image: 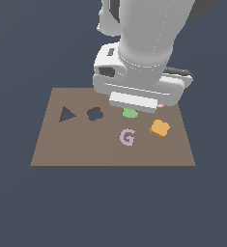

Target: Insert a designated object into the corresponding slot on a board.

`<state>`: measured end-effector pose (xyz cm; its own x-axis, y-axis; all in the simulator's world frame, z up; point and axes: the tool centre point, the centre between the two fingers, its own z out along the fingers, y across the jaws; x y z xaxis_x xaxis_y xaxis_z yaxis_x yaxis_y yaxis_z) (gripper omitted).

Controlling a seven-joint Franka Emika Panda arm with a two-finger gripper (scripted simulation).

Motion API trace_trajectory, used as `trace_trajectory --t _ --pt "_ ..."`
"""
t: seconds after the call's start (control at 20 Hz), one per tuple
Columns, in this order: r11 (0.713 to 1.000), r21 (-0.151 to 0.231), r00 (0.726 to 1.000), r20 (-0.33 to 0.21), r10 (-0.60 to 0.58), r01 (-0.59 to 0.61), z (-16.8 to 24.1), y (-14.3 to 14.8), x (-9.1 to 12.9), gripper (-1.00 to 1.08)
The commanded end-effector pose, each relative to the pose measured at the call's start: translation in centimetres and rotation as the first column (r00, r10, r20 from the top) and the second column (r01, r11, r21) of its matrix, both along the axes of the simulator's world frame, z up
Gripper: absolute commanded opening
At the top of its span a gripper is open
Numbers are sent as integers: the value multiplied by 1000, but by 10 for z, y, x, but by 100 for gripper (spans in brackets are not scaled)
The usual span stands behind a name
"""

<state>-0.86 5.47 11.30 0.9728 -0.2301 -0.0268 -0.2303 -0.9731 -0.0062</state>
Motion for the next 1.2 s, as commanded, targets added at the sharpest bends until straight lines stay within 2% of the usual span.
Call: trace_trajectory --t 0.0,0.6,1.15 --pt "999 -2 999 4 -48 48 -10 17 3 100" --pt "971 -10 971 19 -239 239 -50 79 29 100" --pt "953 -12 953 25 -302 303 -63 98 42 100"
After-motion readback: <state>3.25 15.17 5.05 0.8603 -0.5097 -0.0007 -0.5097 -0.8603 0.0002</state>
